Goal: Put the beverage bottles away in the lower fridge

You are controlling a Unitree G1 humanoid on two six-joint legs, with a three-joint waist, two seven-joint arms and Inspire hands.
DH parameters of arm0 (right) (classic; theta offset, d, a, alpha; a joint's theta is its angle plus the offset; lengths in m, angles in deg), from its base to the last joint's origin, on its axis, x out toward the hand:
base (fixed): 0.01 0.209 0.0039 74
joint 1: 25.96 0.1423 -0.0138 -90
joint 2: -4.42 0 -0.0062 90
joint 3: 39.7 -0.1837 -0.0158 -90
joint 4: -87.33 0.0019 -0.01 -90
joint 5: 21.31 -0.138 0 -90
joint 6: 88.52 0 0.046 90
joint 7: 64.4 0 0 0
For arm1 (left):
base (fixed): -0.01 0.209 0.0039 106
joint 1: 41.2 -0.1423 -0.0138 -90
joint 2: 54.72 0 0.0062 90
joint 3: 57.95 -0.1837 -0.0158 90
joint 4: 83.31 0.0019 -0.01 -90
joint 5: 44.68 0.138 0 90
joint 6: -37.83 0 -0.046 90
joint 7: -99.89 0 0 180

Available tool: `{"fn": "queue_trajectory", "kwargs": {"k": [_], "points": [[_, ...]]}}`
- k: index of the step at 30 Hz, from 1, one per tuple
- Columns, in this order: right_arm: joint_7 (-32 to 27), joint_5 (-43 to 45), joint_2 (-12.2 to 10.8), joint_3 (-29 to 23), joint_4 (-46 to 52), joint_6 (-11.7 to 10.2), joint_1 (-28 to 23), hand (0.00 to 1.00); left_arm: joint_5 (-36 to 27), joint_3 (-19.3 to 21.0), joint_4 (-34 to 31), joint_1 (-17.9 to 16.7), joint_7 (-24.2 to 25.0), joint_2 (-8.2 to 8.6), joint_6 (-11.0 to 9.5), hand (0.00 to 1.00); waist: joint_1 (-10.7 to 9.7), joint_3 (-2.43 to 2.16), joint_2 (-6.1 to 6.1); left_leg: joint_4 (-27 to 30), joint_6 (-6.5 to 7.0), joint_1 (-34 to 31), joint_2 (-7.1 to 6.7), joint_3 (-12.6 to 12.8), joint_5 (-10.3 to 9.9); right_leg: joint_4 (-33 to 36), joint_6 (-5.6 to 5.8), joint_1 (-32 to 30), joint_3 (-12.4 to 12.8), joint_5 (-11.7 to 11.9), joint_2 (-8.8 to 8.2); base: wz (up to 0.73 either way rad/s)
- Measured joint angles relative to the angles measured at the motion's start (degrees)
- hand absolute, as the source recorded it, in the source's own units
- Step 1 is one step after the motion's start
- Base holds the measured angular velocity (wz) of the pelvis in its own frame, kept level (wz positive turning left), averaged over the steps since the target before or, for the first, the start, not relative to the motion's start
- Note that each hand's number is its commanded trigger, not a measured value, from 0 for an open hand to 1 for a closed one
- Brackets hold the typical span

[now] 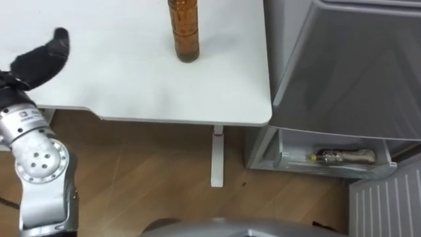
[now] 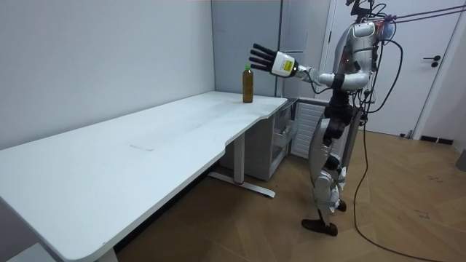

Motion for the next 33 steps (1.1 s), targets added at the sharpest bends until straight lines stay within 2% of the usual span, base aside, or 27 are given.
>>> {"fn": "queue_trajectory", "kwargs": {"k": [2, 6, 11, 12, 14, 16, 20, 22, 33], "points": [[0.4, 0.2, -0.1, 0.0, 0.2, 0.0, 0.1, 0.00, -2.3, -1.5, 0.0, 0.1, 2.8, 0.01, 0.1, 0.00, -0.4, -0.04, -0.01, 0.1, 0.00, 0.0, 0.00, 0.2, 0.0, 0.0, 0.00, -0.1, 0.1, 0.0, -0.02, -0.02], [0.3, 0.9, -0.4, 0.1, 0.4, 0.1, 0.8, 0.00, -10.1, -3.5, 0.2, 0.5, 8.2, 0.11, 0.5, 0.00, -1.7, 0.30, -0.48, 0.1, 0.00, 0.2, 0.08, 0.7, 0.0, 0.0, 0.00, -0.2, 0.8, 0.0, -0.02, -0.05], [0.3, 1.5, -0.5, 0.0, 0.6, 0.1, 0.9, 0.00, -13.3, -3.5, 0.6, 1.3, 12.5, 0.09, 2.1, 0.00, -2.3, 0.36, -0.70, 0.2, 0.00, 0.2, 0.25, 1.7, 0.0, 0.1, -0.03, -0.8, 2.2, 0.0, 0.01, -0.11], [0.3, 1.4, -0.6, 0.0, 0.6, 0.2, 0.9, 0.00, -13.5, -3.5, 0.7, 1.3, 13.4, 0.09, 2.7, 0.00, -2.4, 0.22, -0.44, 0.3, 0.00, 0.1, 0.26, 1.8, 0.0, 0.2, -0.07, -0.8, 2.4, 0.0, 0.01, -0.05], [0.2, 1.4, -0.7, 0.0, 0.8, 0.3, 1.0, 0.00, -14.5, -3.5, 0.8, 1.3, 15.0, 0.09, 3.6, 0.00, -2.8, 0.22, -0.43, 0.4, 0.01, 0.1, 0.31, 1.9, 0.0, 0.2, -0.11, -0.9, 2.5, 0.1, 0.01, -0.02], [0.2, 1.4, -0.8, 0.0, 0.9, 0.7, 1.0, 0.00, -14.5, -3.5, 0.7, 2.1, 16.6, 0.08, 5.5, 0.00, -3.1, 0.24, -0.15, 0.5, 0.02, 0.0, 0.39, 1.9, 0.0, 0.2, -0.12, -0.9, 2.5, 0.2, 0.07, 0.00], [0.3, 1.4, -0.5, -0.2, 1.0, 1.0, 0.9, 0.00, -14.9, -3.4, 0.7, 5.0, 18.6, 0.07, 7.2, 0.00, -3.1, 0.15, 0.36, 0.0, 0.03, 0.1, 0.48, 2.0, 0.0, 0.3, -0.15, -1.0, 2.6, 0.2, 0.13, -0.01], [0.3, 1.4, -0.3, -1.2, 1.2, 1.9, 0.9, 0.00, -15.2, -3.4, 0.7, 6.2, 19.6, 0.07, 7.7, 0.00, -3.1, 0.12, 0.76, -0.3, 0.04, 0.2, 0.50, 2.3, 0.0, 0.3, -0.15, -1.0, 3.0, 0.2, 0.13, -0.07], [-1.0, 1.1, -0.5, -2.1, 1.8, 3.4, 0.9, 0.00, -17.7, -2.9, 1.6, 6.6, 21.7, 0.05, 12.2, 0.00, -3.2, 0.23, 0.79, -1.0, 0.04, 1.8, 0.52, 3.7, 0.2, 0.2, -0.15, -1.0, 4.9, 0.2, 0.11, -0.08]]}}
